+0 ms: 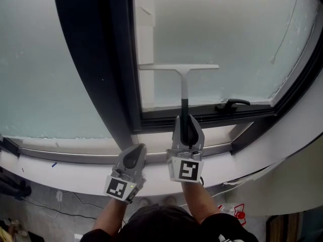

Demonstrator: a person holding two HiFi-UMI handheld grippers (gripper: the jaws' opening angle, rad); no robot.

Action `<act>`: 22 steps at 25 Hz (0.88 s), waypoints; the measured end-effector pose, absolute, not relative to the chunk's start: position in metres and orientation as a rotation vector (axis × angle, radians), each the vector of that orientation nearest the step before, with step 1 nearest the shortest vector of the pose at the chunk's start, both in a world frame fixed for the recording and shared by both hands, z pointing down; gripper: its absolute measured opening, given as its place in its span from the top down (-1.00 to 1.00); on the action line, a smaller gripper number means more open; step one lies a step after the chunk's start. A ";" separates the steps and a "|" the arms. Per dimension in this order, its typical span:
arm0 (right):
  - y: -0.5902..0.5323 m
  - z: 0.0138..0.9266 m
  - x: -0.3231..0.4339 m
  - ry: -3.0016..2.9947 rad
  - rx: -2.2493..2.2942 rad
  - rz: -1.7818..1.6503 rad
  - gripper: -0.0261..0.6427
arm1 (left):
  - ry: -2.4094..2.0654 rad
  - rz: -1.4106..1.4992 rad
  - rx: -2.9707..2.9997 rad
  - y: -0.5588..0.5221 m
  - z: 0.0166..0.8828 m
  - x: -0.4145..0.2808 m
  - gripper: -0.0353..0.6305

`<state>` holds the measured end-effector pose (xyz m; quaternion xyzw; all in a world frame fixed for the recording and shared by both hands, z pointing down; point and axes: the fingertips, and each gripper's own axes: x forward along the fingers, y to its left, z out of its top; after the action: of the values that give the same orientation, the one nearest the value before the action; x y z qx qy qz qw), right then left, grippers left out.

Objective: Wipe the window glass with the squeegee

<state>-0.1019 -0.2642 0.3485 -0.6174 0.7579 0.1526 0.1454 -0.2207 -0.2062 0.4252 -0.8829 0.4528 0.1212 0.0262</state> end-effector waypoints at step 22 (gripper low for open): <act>-0.258 0.389 -0.099 2.240 -1.840 0.373 0.63 | 1.464 0.346 -2.757 -0.208 0.445 -0.226 0.90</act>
<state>-0.0989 -0.2581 0.3890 -0.6257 0.7619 0.1269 0.1091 -0.2263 -0.2078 0.4454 -0.8778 0.4661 0.1102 0.0005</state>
